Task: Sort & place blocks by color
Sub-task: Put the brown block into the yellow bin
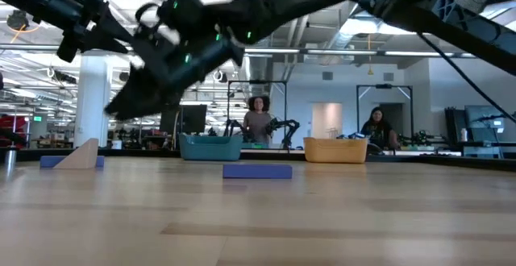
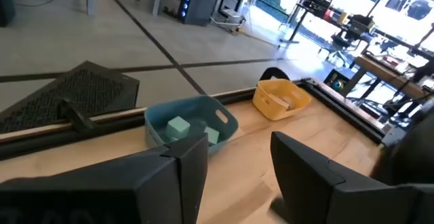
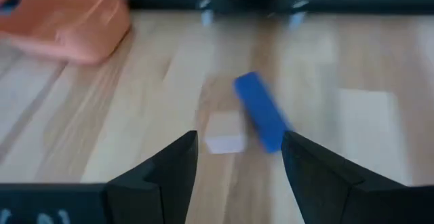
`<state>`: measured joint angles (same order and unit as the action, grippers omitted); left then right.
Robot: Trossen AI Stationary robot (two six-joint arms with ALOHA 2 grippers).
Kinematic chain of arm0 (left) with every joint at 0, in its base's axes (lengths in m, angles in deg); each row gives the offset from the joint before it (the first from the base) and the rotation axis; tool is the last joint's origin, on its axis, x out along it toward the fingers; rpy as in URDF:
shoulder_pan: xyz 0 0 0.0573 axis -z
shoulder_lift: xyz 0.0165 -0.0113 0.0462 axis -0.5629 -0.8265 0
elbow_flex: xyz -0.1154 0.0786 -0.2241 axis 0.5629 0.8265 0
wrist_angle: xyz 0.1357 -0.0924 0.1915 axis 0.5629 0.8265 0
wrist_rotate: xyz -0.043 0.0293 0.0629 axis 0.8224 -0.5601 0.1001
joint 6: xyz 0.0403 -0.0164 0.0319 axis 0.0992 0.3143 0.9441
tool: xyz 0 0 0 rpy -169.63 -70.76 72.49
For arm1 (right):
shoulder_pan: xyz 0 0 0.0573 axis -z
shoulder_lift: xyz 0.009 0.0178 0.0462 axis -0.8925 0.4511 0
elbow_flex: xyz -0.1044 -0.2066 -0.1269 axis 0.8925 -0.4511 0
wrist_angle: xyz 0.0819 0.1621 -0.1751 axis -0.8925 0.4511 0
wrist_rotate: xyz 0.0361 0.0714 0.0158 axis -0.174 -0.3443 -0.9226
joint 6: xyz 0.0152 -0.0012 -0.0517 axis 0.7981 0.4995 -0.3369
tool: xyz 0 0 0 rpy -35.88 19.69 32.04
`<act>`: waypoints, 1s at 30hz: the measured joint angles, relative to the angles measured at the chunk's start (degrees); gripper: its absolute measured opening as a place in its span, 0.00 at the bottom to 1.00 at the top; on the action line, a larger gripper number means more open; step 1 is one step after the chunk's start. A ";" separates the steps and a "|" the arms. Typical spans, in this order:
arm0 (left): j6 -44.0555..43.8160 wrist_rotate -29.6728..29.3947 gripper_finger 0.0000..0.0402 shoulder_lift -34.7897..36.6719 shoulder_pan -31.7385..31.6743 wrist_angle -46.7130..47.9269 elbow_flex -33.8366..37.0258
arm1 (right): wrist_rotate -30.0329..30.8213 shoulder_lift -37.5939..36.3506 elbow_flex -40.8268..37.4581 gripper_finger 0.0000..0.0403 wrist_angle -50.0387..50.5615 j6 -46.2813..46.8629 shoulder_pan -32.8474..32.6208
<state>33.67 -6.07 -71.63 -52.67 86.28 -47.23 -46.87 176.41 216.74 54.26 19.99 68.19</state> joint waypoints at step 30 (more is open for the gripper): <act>-7.89 3.88 0.37 -0.19 0.00 7.54 -0.01 | 6.98 7.42 1.63 0.71 -23.44 4.41 -0.65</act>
<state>25.77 -2.19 -71.81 -52.67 93.81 -47.24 -39.89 183.83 218.37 30.82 24.40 67.54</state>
